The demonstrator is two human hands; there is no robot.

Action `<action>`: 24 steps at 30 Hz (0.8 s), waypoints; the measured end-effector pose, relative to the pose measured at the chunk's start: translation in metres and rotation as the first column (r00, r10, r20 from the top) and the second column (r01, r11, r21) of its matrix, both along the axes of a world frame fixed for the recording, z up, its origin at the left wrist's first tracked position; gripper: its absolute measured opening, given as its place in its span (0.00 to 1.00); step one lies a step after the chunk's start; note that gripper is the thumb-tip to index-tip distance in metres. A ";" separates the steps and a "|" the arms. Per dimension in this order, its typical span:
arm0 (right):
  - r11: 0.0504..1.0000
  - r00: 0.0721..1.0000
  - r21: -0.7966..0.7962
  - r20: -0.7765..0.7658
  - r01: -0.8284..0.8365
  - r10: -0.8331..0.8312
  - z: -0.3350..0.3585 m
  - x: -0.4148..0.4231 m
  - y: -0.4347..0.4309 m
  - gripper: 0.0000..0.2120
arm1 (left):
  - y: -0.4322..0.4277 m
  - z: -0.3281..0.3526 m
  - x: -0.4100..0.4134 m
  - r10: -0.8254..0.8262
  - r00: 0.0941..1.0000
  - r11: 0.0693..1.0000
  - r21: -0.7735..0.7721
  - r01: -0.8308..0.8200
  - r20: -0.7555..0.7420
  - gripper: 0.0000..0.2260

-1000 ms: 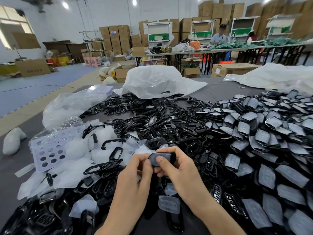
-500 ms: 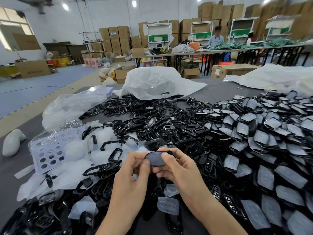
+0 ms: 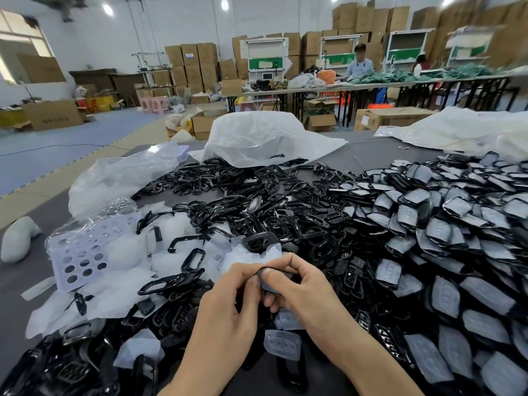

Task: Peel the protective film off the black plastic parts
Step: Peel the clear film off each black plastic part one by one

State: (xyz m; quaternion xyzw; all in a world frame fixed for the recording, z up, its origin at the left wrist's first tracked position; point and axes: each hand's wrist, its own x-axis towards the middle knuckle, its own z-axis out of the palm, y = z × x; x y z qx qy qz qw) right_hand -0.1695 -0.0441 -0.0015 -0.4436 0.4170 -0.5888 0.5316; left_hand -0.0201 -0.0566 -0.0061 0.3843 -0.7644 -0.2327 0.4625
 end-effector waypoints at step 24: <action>0.981 0.966 0.053 0.170 0.188 -0.194 0.007 -0.013 -0.004 0.13 | 0.014 0.003 -0.007 -0.050 0.988 0.984 -0.160 0.074 0.144 0.14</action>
